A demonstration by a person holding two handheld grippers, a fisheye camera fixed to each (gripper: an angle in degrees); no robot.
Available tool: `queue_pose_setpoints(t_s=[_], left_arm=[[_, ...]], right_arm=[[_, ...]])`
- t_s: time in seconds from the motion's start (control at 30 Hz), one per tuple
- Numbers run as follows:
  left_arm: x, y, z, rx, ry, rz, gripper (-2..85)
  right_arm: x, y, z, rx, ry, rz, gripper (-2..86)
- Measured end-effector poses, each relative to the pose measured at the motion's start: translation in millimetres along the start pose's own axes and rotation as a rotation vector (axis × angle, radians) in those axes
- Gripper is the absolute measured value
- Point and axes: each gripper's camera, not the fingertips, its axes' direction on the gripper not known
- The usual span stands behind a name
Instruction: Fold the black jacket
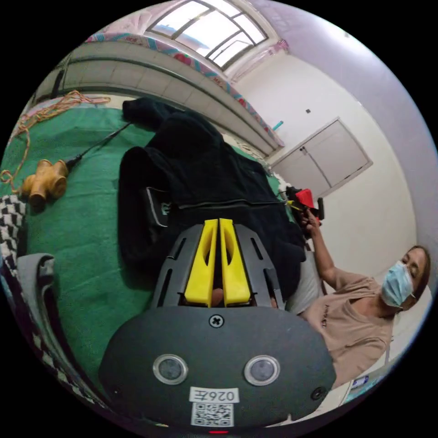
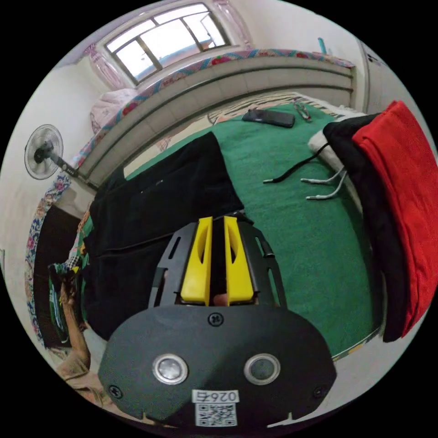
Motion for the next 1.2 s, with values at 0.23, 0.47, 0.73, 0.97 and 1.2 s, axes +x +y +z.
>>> queue_pose_setpoints(t_s=[0.23, 0.47, 0.73, 0.97, 1.2], left_arm=[[24.7, 8.3, 40.0, 0.094, -0.224, 0.098, 13.7], [43.2, -8.3, 136.2, -0.189, -0.481, 0.123, 14.0], [69.1, 15.4, 172.1, -0.248, -0.480, 0.262, 5.9], [98.6, 42.1, 207.6, -0.261, -0.789, 0.414, 8.3], [67.6, 38.4, 195.7, -0.202, -0.659, 0.246, 12.9]], right_arm=[[26.0, -34.4, -2.0, -0.119, 0.049, -0.066, 9.1], [41.3, -54.6, 7.0, -0.224, 0.053, -0.125, 16.5], [34.9, -63.9, -2.4, -0.264, 0.063, -0.225, 11.5], [39.8, -71.3, -20.2, -0.268, 0.020, -0.208, 8.7], [36.9, -73.1, -20.8, -0.300, -0.026, -0.201, 11.7]])
